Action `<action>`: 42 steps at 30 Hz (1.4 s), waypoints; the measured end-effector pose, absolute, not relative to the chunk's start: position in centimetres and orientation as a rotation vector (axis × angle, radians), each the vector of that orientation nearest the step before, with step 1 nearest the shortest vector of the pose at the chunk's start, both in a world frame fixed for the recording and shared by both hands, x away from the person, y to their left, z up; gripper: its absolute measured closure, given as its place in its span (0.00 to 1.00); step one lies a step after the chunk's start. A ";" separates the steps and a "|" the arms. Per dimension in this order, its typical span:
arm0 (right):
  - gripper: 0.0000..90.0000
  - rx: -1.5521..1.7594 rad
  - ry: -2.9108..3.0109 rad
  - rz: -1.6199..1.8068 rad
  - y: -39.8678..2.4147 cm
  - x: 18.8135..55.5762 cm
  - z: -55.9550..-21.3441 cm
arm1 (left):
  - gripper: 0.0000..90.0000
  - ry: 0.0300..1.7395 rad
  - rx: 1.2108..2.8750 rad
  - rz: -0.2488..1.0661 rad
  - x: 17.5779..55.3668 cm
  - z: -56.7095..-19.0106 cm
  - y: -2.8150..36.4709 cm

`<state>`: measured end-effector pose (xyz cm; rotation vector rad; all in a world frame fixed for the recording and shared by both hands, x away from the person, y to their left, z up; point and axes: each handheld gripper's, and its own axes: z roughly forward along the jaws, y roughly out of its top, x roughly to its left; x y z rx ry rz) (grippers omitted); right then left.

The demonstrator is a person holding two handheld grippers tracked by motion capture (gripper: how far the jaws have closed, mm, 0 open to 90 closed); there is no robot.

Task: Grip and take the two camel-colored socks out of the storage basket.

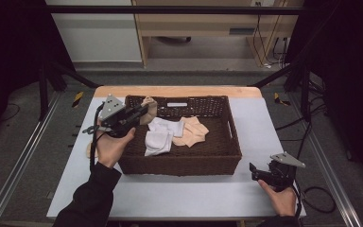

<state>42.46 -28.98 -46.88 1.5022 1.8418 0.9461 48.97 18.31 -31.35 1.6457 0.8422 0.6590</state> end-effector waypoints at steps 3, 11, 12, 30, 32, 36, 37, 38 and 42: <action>0.07 1.503 1.841 0.945 -29.0 42.5 -46.9 | 0.91 0.837 1.630 0.663 48.5 -31.0 18.9; 0.07 1.507 1.842 0.939 -29.0 42.5 -46.9 | 0.91 0.853 1.568 0.686 47.3 -30.1 21.8; 0.07 1.505 1.842 0.938 -29.0 42.5 -46.9 | 0.91 0.858 1.563 0.688 47.3 -30.1 22.2; 0.07 1.509 1.842 0.932 -29.0 42.5 -46.9 | 0.91 0.974 1.495 0.747 45.8 -31.5 28.9; 0.07 1.509 1.842 0.932 -29.0 42.5 -46.9 | 0.91 0.989 1.492 0.746 45.8 -32.0 29.4; 0.07 1.511 1.842 0.931 -29.0 42.5 -46.9 | 0.91 1.034 1.493 0.738 45.9 -33.3 30.5; 0.07 1.511 1.842 0.931 -29.0 42.4 -46.9 | 0.91 1.044 1.499 0.738 45.9 -33.7 30.7; 0.07 1.512 1.840 0.932 -29.0 42.4 -46.9 | 0.91 1.053 1.508 0.738 45.9 -34.1 30.8; 0.07 1.511 1.841 0.929 -29.0 42.4 -47.0 | 0.91 1.086 1.529 0.735 45.9 -35.4 31.4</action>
